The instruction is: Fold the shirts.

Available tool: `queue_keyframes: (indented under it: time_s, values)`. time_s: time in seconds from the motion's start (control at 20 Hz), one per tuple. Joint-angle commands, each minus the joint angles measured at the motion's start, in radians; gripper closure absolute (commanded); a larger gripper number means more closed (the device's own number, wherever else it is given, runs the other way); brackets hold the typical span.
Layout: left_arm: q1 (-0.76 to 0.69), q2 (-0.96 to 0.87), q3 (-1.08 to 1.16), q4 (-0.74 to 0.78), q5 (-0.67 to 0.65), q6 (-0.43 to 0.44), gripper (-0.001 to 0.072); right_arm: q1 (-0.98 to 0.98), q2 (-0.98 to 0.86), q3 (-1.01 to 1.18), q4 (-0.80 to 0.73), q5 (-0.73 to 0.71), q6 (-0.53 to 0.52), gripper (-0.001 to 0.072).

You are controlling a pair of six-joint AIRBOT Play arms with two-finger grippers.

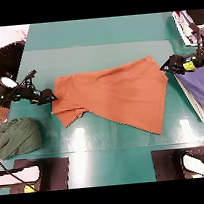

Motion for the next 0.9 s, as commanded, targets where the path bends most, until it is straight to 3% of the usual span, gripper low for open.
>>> queue_keyframes:
  time_s: [0.0, 0.05, 0.1, 0.15, 0.3, 0.45, 0.55, 0.8, 0.85]
  values:
    - [-0.031, -0.027, -0.009, -0.032, 0.02, 0.016, 0.0285, -0.001, 0.007, -0.008, 0.026, 0.0, 0.0, 0.0397]
    - [-0.031, -0.027, -0.005, -0.04, 0.021, 0.01, 0.0335, -0.004, 0.007, -0.008, 0.025, 0.01, 0.0, 0.0397]
    - [-0.029, -0.026, 0.007, -0.039, 0.016, 0.003, 0.061, -0.017, 0.007, -0.008, 0.024, 0.034, 0.0, 0.0397]
    - [-0.029, -0.021, 0.021, -0.034, 0.009, 0.006, 0.0681, -0.037, 0.007, -0.014, 0.024, 0.064, 0.0, 0.0396]
    - [-0.029, 0.037, 0.067, -0.023, -0.008, 0.01, 0.0684, -0.121, 0.063, -0.127, -0.034, 0.141, 0.006, 0.0397]
    - [-0.029, 0.115, 0.088, -0.018, 0.0, 0.016, 0.0684, -0.211, 0.174, -0.364, -0.24, 0.198, 0.061, 0.0395]
    - [-0.029, 0.135, 0.088, -0.017, 0.0, 0.018, 0.0684, -0.281, 0.234, -0.539, -0.23, 0.211, 0.061, 0.0193]
    - [-0.029, 0.134, 0.088, -0.017, -0.002, 0.017, 0.0683, -0.311, 0.288, -0.861, -0.079, 0.127, 0.06, 0.0223]
    - [-0.029, 0.134, 0.088, -0.017, -0.003, 0.017, 0.0684, -0.291, 0.287, -0.891, -0.062, 0.089, 0.06, 0.0283]
